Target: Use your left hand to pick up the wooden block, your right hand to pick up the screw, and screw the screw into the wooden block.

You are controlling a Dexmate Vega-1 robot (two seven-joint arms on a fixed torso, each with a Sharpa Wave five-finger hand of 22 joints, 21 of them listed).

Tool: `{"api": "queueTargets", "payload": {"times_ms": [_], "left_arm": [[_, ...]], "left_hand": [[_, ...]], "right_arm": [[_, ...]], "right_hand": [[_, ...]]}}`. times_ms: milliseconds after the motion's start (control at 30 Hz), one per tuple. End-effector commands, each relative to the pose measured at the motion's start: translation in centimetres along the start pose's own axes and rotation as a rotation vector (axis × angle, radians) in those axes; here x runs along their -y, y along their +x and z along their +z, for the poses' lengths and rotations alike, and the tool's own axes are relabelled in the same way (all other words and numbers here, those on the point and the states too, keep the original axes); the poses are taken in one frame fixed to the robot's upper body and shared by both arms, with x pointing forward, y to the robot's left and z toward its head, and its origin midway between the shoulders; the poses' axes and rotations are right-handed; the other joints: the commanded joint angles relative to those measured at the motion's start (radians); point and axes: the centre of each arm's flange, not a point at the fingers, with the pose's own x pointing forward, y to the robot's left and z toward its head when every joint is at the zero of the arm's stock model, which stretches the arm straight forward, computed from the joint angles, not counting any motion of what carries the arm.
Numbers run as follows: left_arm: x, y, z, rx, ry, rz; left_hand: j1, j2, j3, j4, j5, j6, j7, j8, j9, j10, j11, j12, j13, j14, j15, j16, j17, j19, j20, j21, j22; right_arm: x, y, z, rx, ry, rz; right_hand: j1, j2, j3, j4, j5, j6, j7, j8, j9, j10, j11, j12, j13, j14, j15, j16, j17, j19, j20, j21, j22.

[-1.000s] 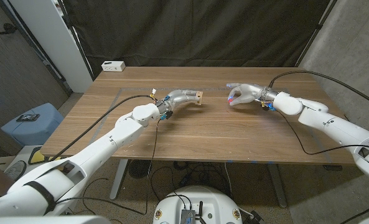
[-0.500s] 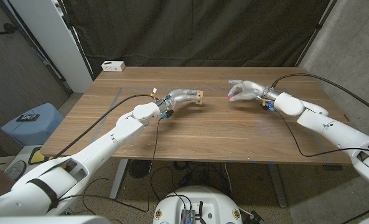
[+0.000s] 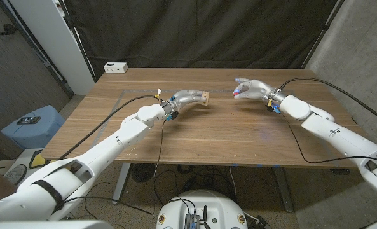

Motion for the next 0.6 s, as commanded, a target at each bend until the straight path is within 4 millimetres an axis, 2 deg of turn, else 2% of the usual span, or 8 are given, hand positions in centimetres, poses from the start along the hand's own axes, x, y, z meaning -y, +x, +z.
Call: {"api": "queueTargets", "payload": {"times_ms": [33, 600], "left_arm": [[0.3, 0.7, 0.0, 0.017, -0.020, 0.012], [1.0, 2.9, 0.9, 0.069, -0.029, 0.010]], "left_hand": [[-0.012, 0.005, 0.009, 0.002, 0.005, 0.015, 0.006, 0.003, 0.001, -0.003, -0.004, -0.002, 0.001, -0.004, -0.076, -0.004, 0.001, -0.004, 0.004, 0.004, 0.001], [-0.016, 0.005, 0.012, 0.001, 0.005, 0.018, 0.011, 0.004, 0.001, -0.003, -0.003, -0.002, 0.001, -0.003, -0.075, -0.005, 0.000, -0.002, 0.004, 0.005, 0.001]], "right_arm": [[-0.3, -0.5, 0.8, -0.010, 0.105, -0.086], [-1.3, -0.6, 2.5, -0.065, 0.250, -0.225]], "right_hand": [[0.001, 0.013, -0.004, -0.001, -0.005, -0.003, 0.002, 0.008, 0.005, 0.002, 0.011, 0.000, 0.005, -0.009, -0.017, 0.002, 0.005, 0.000, 0.004, -0.002, 0.004], [-0.014, 0.017, -0.013, 0.006, -0.009, -0.017, 0.007, 0.011, 0.008, -0.002, 0.029, -0.004, 0.005, -0.021, 0.004, -0.001, 0.006, -0.013, 0.022, -0.006, 0.004]]}}
